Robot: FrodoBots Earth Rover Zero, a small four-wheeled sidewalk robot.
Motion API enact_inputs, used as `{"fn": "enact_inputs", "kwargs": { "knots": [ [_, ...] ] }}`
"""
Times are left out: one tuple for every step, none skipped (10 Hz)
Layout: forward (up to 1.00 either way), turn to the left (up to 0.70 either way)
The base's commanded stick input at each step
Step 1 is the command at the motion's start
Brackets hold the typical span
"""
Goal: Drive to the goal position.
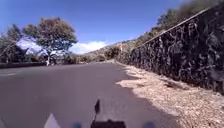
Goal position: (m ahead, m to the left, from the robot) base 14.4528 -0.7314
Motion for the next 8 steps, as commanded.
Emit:
{"fn": "enact_inputs", "kwargs": {
  "knots": [
    [1.0,0.0],
    [1.0,0.0],
    [1.0,0.0],
    [1.0,0.0],
    [1.0,-0.01],
    [1.0,-0.01],
    [1.0,-0.15],
    [1.0,-0.1]
  ]
}}
